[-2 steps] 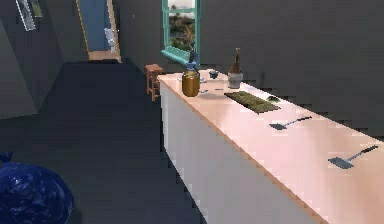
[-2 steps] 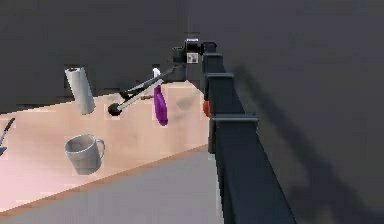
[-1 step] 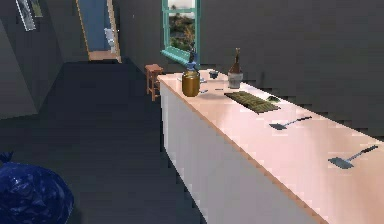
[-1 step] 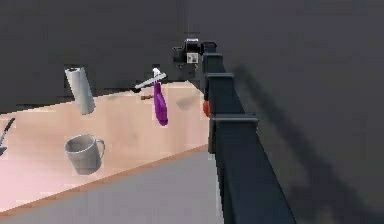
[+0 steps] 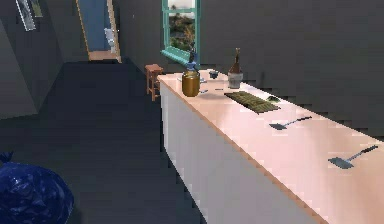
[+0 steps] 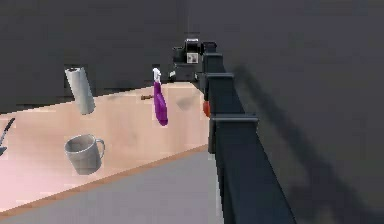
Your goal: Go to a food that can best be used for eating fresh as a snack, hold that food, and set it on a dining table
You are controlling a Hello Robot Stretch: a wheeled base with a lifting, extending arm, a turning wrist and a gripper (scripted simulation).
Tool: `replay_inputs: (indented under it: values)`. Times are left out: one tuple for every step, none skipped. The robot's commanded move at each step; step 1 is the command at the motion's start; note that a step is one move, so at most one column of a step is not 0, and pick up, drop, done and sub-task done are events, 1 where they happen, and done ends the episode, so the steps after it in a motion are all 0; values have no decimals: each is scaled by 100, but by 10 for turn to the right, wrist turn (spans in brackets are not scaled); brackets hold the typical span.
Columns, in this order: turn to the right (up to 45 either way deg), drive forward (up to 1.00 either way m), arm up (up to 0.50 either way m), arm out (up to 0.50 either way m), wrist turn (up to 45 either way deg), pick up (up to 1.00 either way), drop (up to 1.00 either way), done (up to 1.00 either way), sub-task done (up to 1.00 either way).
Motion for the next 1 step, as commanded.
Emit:
replay_inputs:
  values:
    - [0, 0, 0, 0, 390, 0, 0, 0, 0]
